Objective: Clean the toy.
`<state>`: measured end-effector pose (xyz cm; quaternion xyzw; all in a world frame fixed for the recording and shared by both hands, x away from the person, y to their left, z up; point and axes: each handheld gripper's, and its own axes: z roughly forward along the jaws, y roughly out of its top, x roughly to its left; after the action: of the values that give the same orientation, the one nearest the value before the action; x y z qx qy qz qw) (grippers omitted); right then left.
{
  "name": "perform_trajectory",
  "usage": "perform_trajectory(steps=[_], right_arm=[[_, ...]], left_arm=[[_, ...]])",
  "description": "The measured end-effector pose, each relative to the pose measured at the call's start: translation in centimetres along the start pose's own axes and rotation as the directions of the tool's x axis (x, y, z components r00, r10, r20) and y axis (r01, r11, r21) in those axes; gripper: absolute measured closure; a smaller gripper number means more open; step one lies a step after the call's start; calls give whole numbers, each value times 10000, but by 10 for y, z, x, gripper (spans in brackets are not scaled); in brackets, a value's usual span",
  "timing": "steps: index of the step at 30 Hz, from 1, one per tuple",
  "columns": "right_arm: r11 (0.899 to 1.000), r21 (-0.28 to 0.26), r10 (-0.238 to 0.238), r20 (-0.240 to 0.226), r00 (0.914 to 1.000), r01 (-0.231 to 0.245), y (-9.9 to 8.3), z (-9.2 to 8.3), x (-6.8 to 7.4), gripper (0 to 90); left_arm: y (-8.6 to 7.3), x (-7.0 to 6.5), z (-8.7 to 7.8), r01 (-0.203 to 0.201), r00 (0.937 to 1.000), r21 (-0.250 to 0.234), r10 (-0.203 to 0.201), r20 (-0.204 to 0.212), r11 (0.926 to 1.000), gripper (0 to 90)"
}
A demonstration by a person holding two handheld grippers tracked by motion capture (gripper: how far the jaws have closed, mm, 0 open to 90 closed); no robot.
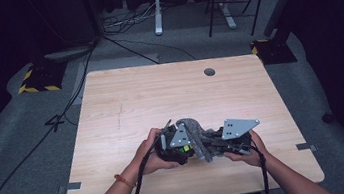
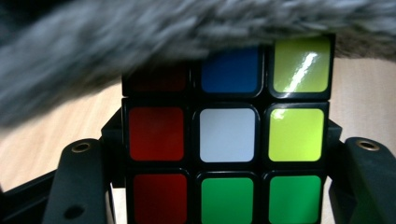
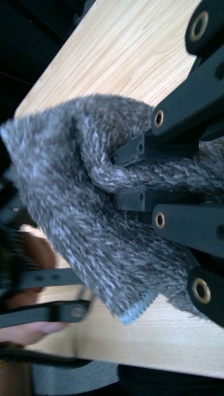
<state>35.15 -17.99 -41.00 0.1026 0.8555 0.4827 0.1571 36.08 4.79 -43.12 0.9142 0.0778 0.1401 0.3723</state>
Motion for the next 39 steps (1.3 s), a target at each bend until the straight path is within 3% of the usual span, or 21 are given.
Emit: perform_trajectory(steps=[6, 9, 12, 19, 22, 25, 29, 32, 35, 37, 39], right_arm=[[9999, 128, 65, 326, 9994, -69, -1, 0, -4, 800], [9983, 307, 482, 442, 9979, -496, -5, 2, -12, 801], [9947, 423, 927, 351, 9951, -942, -12, 3, -21, 801], [9907, 828, 1077, 75, 9942, -1079, -18, 10, -22, 801], [9928, 774, 916, 24, 9958, -915, -16, 11, -19, 801], [9951, 651, 738, 183, 9971, -748, -11, 7, -15, 801], [9971, 655, 369, 466, 9982, -399, -8, 3, -11, 801], [9983, 343, 464, 236, 9986, -472, -5, 0, -10, 801], [9999, 157, 28, 100, 9999, -29, -1, -1, -2, 801], [9998, -184, 0, -208, 9998, -4, 1, -3, 1, 800], [9999, -130, -69, -139, 9999, 67, 4, -3, 2, 800]], left_arm=[[4, -4, 6, -71, 9995, 3, 71, 306, 10000, 331], [5, -5, 2, -115, 9996, -153, 119, 255, 9998, 331], [6, -3, -6, -51, 9997, -488, 62, 228, 9988, 331], [4, 5, -25, 197, 9997, -1119, -208, -91, 9935, 331], [2, 6, -25, 157, 9993, -949, -189, -327, 9954, 331], [1, 7, -22, 194, 9994, -849, -216, -255, 9962, 331], [0, 5, -15, 18, 9993, -213, -26, -385, 9998, 332], [1, 3, -7, -23, 9998, -53, 22, -205, 10000, 332], [2, 0, -1, -57, 9999, 69, 58, -93, 10000, 331], [2, -1, 1, -65, 10000, 99, 65, 10, 9999, 331], [3, -3, 7, -19, 10000, 196, 20, -27, 9998, 331]])
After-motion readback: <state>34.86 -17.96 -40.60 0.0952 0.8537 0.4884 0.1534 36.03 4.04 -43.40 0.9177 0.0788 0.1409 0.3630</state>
